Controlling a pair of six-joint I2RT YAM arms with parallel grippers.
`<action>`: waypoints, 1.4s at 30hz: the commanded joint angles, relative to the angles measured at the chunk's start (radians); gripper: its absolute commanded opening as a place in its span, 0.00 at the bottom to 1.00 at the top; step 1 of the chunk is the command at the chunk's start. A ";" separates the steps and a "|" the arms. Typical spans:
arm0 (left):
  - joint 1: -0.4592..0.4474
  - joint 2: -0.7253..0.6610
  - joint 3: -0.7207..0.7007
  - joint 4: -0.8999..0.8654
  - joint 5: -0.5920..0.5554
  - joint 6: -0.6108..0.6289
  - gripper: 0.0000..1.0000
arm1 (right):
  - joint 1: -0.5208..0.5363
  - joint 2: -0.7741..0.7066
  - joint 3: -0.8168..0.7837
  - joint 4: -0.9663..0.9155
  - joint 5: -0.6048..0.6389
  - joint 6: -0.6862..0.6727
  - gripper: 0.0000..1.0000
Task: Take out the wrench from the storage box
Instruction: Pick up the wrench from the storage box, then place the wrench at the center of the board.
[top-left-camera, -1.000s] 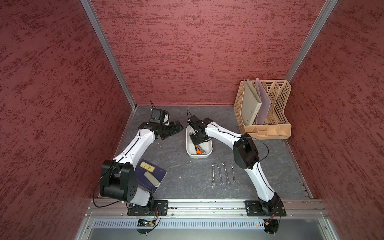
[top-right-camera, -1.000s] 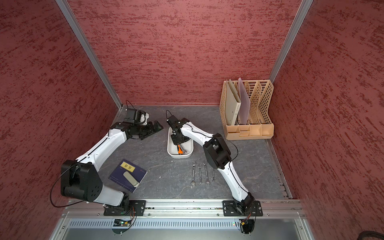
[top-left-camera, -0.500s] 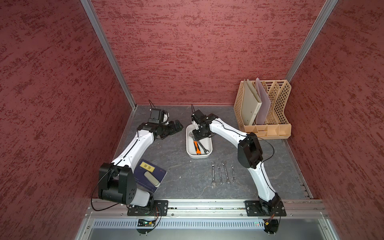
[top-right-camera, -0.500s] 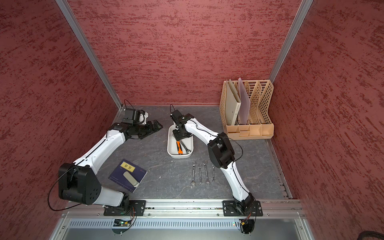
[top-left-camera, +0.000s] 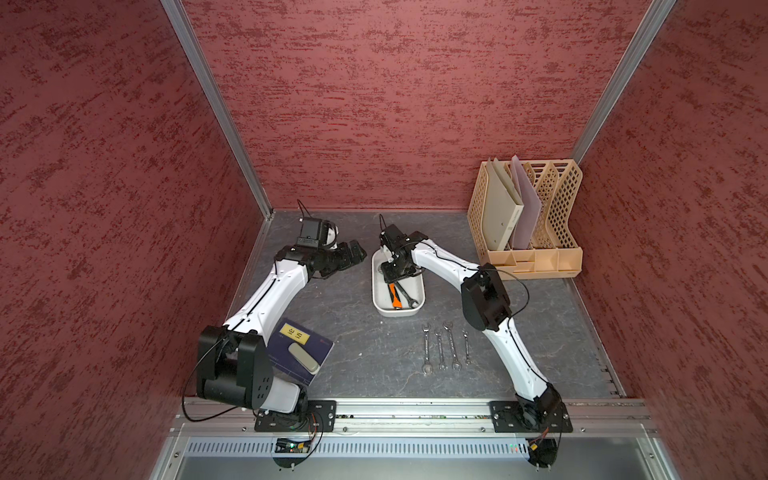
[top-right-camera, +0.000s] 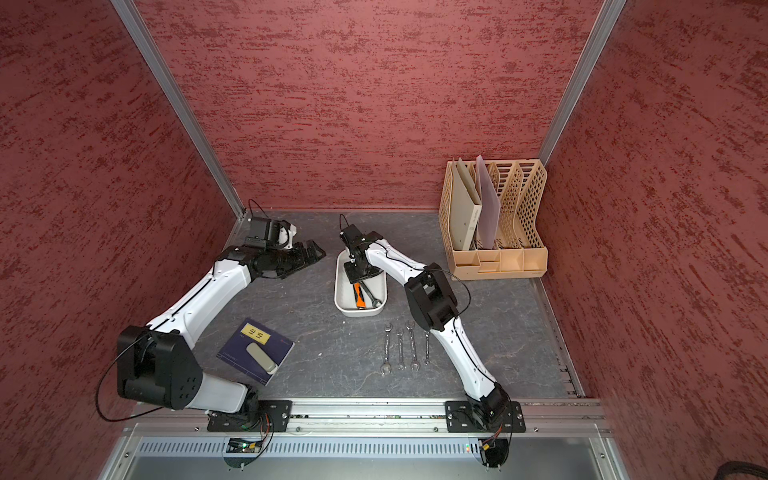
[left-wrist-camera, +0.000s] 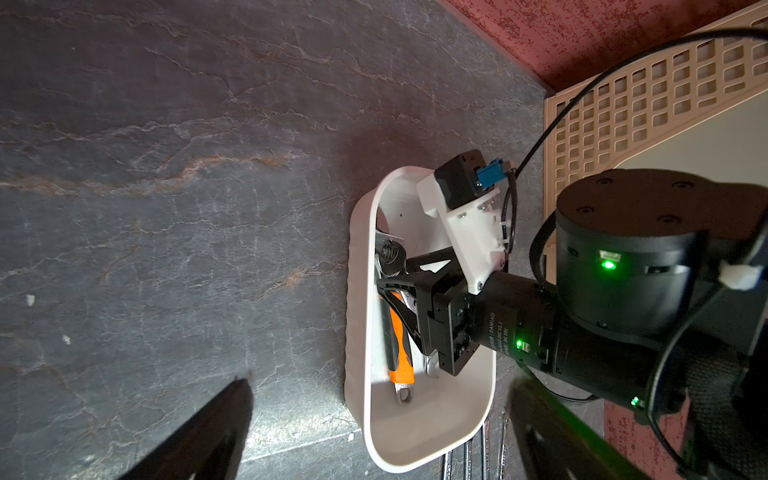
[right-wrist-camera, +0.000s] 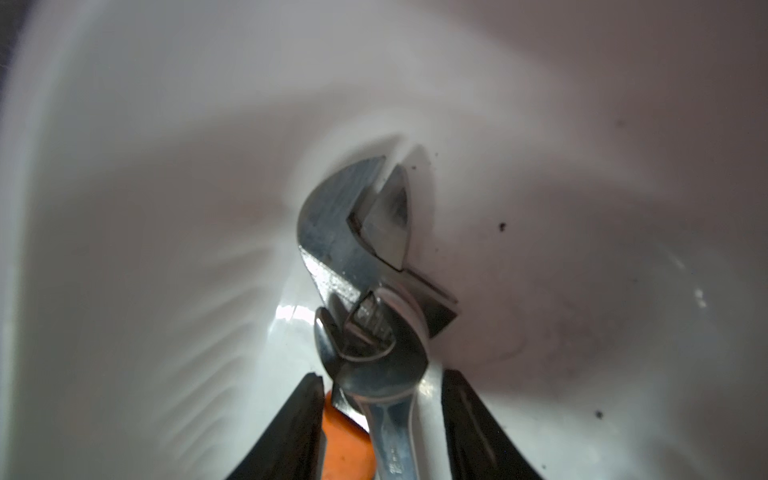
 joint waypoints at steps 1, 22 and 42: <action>0.004 -0.005 -0.003 0.014 0.007 0.006 1.00 | -0.003 0.022 0.005 0.015 0.001 0.020 0.34; 0.002 -0.018 -0.006 0.018 0.007 0.005 1.00 | -0.020 -0.122 0.020 0.034 0.013 0.080 0.00; -0.009 -0.010 0.003 0.014 0.003 0.006 1.00 | -0.226 -0.415 -0.619 0.422 -0.047 0.163 0.00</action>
